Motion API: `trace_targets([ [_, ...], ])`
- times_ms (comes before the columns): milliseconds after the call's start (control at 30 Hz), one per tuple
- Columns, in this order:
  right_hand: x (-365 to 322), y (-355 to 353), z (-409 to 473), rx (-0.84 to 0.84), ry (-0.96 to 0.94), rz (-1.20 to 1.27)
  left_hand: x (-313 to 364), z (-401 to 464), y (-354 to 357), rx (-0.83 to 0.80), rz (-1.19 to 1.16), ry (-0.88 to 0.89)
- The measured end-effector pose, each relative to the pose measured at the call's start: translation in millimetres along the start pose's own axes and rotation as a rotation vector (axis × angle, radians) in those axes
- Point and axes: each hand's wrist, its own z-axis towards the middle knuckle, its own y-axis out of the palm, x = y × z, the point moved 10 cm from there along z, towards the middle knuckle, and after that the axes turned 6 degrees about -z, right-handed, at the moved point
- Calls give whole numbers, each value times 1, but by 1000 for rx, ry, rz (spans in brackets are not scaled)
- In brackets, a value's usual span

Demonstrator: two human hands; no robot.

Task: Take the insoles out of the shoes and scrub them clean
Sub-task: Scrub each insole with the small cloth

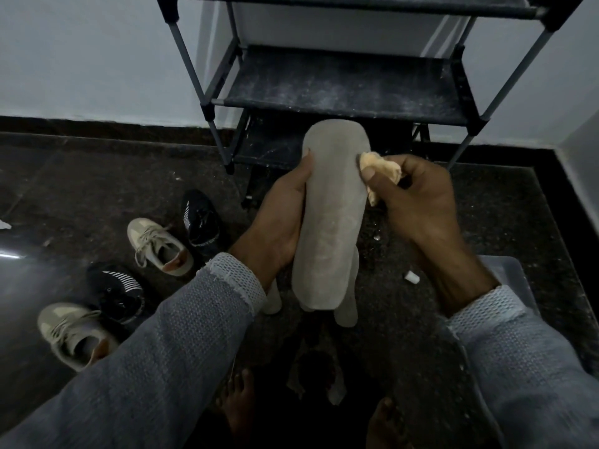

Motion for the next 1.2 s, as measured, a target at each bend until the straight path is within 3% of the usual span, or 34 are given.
trace_targets([
  [200,-6,1,-2,30,-83,-37,-10,1,2,1,54,-39],
  [367,-13,5,-4,37,-216,-243,-11,5,-2,3,29,-45],
  [433,-15,12,-6,-55,-208,-206,-10,7,-2,-29,-7,-45],
  [567,-28,50,-27,-403,-299,-249,-7,12,-3,-82,-102,-48],
  [600,-30,50,-28,-384,-327,-271,-7,12,-2,-100,-116,-51],
  [733,-32,18,-17,-53,-358,-299,-9,11,6,-149,-125,-51],
  [800,-29,12,-16,-18,-336,-289,-8,12,8,-156,-125,-40],
  [967,-30,57,-33,-440,-349,-276,-3,16,-5,-124,-123,-36],
  [1033,-30,52,-29,-361,-344,-270,-3,15,-3,-138,-118,-35],
  [1133,-29,22,-20,-83,-330,-282,-4,12,4,-155,-108,-18],
  [1200,-24,20,-17,-96,-295,-255,-4,14,1,-131,-94,-4],
])
